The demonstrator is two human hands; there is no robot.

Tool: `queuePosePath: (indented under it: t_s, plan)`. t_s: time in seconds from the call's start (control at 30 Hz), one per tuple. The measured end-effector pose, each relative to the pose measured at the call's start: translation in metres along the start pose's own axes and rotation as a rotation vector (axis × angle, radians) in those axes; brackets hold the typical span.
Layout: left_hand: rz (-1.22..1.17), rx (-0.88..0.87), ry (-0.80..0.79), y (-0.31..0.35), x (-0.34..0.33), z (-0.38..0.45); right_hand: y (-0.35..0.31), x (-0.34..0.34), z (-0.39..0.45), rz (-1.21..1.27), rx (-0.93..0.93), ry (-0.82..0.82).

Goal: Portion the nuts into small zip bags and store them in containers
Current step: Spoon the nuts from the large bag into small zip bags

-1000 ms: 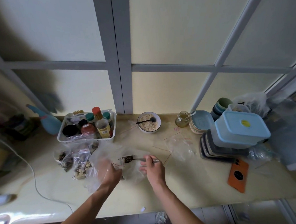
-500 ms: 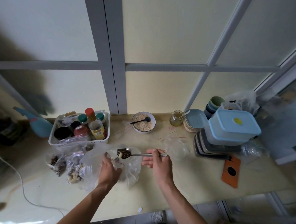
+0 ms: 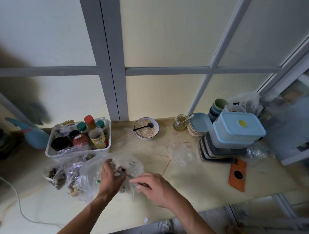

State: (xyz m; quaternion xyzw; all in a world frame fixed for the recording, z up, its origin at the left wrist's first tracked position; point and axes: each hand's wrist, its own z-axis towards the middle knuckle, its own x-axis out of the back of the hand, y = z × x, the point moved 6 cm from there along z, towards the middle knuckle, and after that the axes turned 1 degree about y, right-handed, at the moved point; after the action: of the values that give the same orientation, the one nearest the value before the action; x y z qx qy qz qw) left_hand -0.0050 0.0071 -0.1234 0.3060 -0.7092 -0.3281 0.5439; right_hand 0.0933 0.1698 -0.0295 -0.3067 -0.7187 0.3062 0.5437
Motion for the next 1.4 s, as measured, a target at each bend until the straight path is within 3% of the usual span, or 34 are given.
queuePosePath:
  t_s: [0.37, 0.57, 0.73, 0.83, 0.93, 1.1, 1.2, 1.4]
  plan:
    - [-0.007, 0.001, 0.007, -0.013, 0.006, 0.005, -0.007, 0.01, 0.0, 0.069, 0.061, 0.078]
    - [-0.037, 0.07, 0.04, -0.007, 0.014, -0.005, -0.011, 0.036, -0.008, 0.251, 0.072, 0.503]
    - [-0.12, 0.243, 0.032, -0.01, 0.02, -0.012, -0.005, 0.022, -0.012, -0.057, 0.104, 0.714]
    - [-0.148, 0.291, 0.079, -0.012, 0.029, -0.008, 0.003, -0.009, -0.001, -0.197, 0.136, 0.511]
    - [-0.18, 0.298, 0.03, -0.008, 0.032, -0.005, 0.008, -0.035, 0.012, -0.156, 0.118, 0.327]
    - [-0.178, 0.324, 0.108, -0.037, 0.043, 0.005, 0.007, -0.043, 0.031, -0.05, 0.092, 0.398]
    - [-0.167, 0.349, 0.036, -0.06, 0.037, 0.011, 0.014, -0.045, 0.043, -0.094, 0.052, 0.448]
    - [-0.146, 0.304, 0.063, -0.077, 0.019, 0.013, 0.013, -0.055, 0.063, -0.094, 0.011, 0.308]
